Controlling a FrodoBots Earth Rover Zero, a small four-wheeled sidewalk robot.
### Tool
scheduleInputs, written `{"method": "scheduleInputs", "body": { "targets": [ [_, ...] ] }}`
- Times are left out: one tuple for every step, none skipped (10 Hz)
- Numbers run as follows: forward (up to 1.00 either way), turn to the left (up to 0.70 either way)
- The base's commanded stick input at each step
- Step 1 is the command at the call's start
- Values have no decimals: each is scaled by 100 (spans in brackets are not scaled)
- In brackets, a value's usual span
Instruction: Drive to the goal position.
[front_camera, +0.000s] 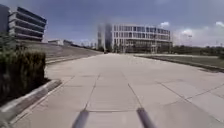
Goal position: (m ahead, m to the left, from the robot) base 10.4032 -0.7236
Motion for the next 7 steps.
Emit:
{"method": "scheduleInputs", "body": {
  "targets": [
    [70,2],
    [70,2],
    [70,2],
    [70,2],
    [70,0],
    [70,2],
    [70,2]
  ]
}}
